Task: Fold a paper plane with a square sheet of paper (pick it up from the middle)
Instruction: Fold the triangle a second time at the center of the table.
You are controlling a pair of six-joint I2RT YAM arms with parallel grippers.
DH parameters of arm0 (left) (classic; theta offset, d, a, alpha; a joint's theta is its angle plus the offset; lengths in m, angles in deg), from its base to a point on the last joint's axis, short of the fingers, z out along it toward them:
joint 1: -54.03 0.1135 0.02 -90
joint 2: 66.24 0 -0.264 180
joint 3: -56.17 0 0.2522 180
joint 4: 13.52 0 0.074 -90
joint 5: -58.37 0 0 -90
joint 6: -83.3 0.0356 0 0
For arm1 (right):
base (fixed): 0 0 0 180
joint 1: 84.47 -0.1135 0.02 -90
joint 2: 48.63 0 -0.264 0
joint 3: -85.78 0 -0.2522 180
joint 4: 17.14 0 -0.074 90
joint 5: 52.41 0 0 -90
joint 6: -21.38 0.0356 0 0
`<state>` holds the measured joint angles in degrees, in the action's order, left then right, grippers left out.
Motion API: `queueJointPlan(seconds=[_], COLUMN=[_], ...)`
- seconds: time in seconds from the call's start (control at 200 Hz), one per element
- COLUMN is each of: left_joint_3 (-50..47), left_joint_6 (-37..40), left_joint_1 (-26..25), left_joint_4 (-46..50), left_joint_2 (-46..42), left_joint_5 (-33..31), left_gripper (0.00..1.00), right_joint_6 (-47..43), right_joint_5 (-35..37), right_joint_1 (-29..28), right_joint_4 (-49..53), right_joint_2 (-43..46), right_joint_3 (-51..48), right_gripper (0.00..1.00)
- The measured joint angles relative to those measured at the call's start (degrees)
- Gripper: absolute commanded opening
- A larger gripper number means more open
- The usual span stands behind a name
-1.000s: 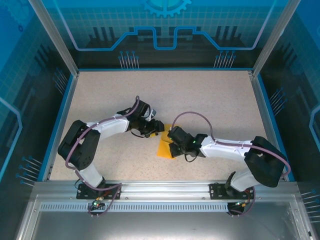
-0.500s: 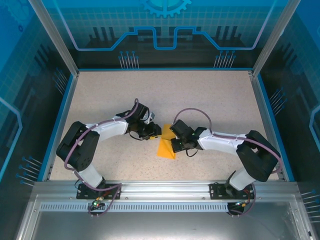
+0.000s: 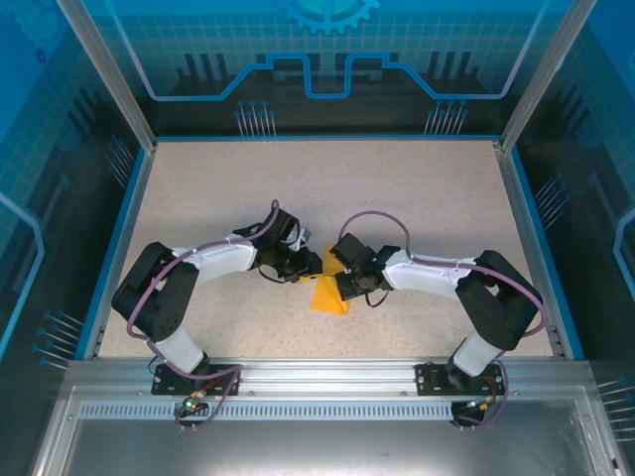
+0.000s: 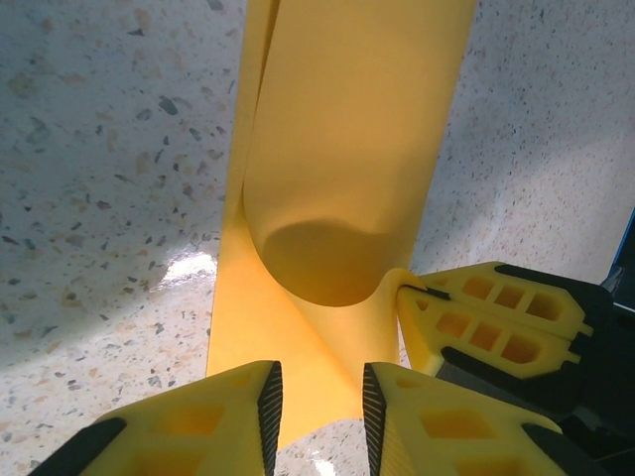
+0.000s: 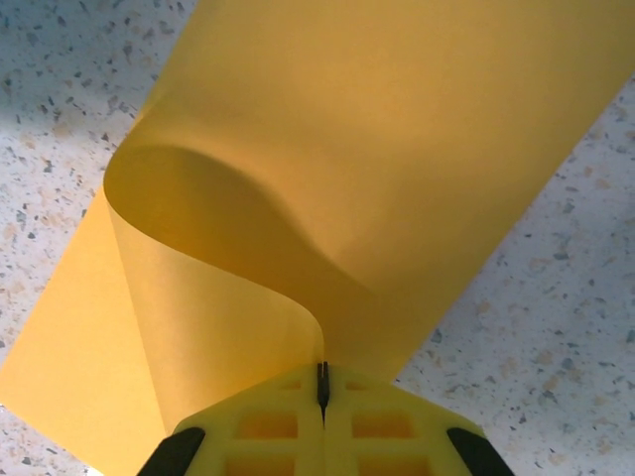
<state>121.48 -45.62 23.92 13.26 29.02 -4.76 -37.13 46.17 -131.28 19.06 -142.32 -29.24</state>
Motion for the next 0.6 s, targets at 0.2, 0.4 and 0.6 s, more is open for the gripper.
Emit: queueJointPlan(seconds=[0.2,0.4,0.6], left_joint_3=[0.0,0.0,0.0], left_joint_6=[0.0,0.0,-0.1], left_joint_1=[-0.5,-0.9,-1.3], left_joint_4=[0.0,-0.1,-0.3], left_joint_2=[0.0,0.0,0.0], left_joint_5=[0.2,0.6,1.0], left_gripper=[0.30,0.29,0.27], right_joint_6=[0.9,1.5,2.2], right_joint_5=[0.1,0.2,0.2], right_joint_1=[0.0,0.0,0.0], right_joint_4=[0.5,0.6,0.7], right_joint_2=[0.0,0.1,0.1], right_joint_3=[0.0,0.0,0.0], right_gripper=[0.03,0.04,0.03])
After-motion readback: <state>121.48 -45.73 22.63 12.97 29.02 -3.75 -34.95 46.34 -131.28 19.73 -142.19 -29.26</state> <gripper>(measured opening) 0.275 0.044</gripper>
